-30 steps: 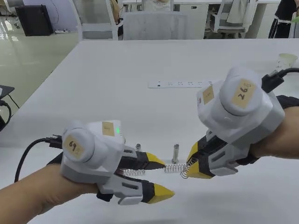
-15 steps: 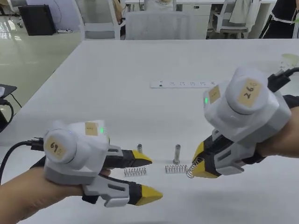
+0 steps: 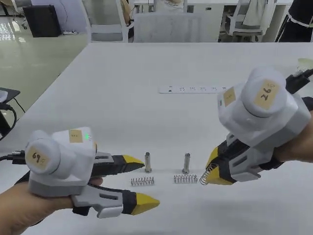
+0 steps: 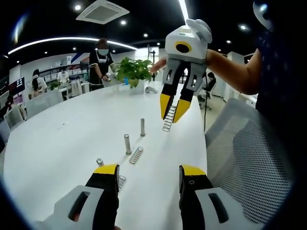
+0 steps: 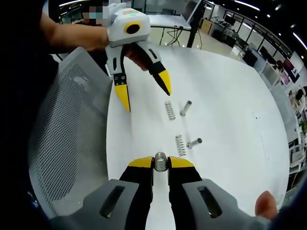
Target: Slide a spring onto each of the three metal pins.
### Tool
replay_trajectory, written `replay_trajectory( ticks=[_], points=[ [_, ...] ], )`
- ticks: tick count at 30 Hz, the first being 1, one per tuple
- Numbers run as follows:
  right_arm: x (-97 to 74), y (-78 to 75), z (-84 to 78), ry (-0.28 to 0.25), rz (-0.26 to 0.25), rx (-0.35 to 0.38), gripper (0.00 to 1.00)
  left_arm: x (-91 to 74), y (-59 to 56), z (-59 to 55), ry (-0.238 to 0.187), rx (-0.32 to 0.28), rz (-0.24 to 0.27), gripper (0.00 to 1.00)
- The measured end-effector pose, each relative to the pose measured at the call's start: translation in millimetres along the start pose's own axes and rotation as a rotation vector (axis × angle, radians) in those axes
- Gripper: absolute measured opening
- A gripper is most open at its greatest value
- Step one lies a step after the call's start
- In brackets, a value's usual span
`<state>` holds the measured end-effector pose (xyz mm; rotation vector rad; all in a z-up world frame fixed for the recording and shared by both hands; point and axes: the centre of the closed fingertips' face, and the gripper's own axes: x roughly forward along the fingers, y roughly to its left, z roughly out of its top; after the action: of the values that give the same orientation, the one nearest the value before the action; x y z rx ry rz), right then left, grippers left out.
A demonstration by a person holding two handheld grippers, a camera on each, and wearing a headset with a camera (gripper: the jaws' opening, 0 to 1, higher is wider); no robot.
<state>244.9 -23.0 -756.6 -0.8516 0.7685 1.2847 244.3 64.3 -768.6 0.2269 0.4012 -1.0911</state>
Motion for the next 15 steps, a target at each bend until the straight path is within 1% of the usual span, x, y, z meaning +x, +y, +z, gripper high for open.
replay_trajectory(
  ticks=[4,8,15],
  points=[
    [-2.6,-3.5,-0.3,0.004,-0.006,-0.003,0.09,-3.9,3.6,-4.9,-0.012,-0.027,0.024,0.48],
    [-3.4,-5.5,-1.5,0.011,-0.007,-0.006,0.09,-8.7,5.4,-9.7,-0.019,-0.052,0.038,0.48],
    [-7.0,-11.6,-2.6,0.018,-0.013,-0.006,0.09,-15.3,10.4,-15.9,-0.032,-0.093,0.074,0.52]
  ],
)
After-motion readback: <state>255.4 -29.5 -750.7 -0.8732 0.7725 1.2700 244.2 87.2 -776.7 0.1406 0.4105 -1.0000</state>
